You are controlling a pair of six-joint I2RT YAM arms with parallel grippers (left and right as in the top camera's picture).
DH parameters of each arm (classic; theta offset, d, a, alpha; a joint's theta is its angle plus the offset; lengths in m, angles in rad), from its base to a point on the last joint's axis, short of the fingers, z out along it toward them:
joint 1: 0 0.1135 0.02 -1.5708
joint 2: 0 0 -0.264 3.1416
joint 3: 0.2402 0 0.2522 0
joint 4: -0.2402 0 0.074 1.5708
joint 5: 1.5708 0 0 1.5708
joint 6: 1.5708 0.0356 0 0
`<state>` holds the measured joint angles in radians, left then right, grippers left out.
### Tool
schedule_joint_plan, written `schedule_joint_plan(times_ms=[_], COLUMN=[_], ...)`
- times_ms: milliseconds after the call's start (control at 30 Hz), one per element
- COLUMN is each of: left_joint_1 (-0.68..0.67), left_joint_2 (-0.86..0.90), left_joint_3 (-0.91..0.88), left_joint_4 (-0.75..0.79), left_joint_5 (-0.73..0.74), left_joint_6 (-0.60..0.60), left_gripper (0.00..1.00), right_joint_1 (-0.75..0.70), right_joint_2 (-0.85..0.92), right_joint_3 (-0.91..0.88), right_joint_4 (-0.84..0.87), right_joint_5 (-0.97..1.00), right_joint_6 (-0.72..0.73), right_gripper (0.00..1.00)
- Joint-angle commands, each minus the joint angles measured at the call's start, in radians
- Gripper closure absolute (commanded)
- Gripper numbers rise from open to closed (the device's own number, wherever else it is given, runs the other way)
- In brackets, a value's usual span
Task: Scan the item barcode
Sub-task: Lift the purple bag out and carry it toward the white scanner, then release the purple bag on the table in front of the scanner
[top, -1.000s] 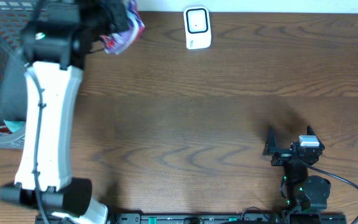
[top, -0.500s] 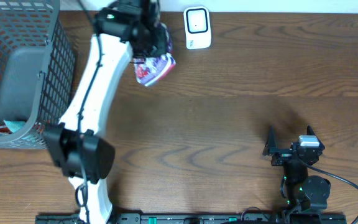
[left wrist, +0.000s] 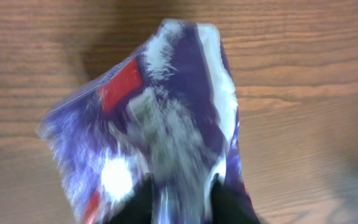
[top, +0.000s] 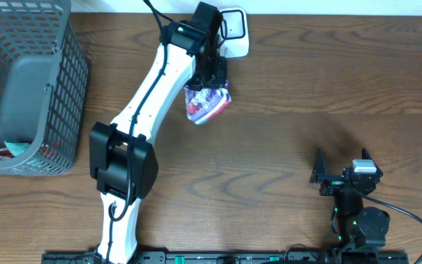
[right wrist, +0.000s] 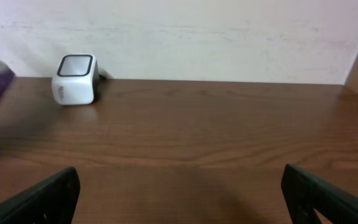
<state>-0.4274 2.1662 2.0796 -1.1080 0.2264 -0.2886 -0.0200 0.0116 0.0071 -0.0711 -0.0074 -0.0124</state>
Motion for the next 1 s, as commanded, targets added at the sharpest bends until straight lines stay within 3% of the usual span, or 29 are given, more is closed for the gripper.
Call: schedule_joint_plan(times_ms=[0, 367, 433, 500, 967], left_joint_1=[-0.008, 0.050, 0.076, 0.105, 0.455], left_joint_2=[0.003, -0.146, -0.197, -0.243, -0.459], left_joint_3=[-0.004, 0.026, 0.026, 0.026, 0.026], left_joint_4=[-0.006, 0.001, 0.009, 0.016, 0.128], left_joint_5=[0.002, 0.002, 0.001, -0.001, -0.002], left_joint_6=[-0.008, 0.036, 0.049, 0.049, 0.048], left_gripper=[0.39, 0.37, 0.30, 0.30, 0.29], right_joint_1=[0.008, 0.008, 0.008, 0.008, 0.008], right_joint_2=[-0.006, -0.006, -0.006, -0.006, -0.006], right_joint_3=[-0.002, -0.002, -0.002, -0.002, -0.002], right_joint_4=[-0.005, -0.004, -0.004, -0.004, -0.005], right_joint_5=[0.001, 0.001, 0.001, 0.001, 0.001], right_joint_6=[-0.011, -0.011, -0.011, -0.011, -0.011], right_gripper=[0.01, 0.01, 0.01, 0.01, 0.01])
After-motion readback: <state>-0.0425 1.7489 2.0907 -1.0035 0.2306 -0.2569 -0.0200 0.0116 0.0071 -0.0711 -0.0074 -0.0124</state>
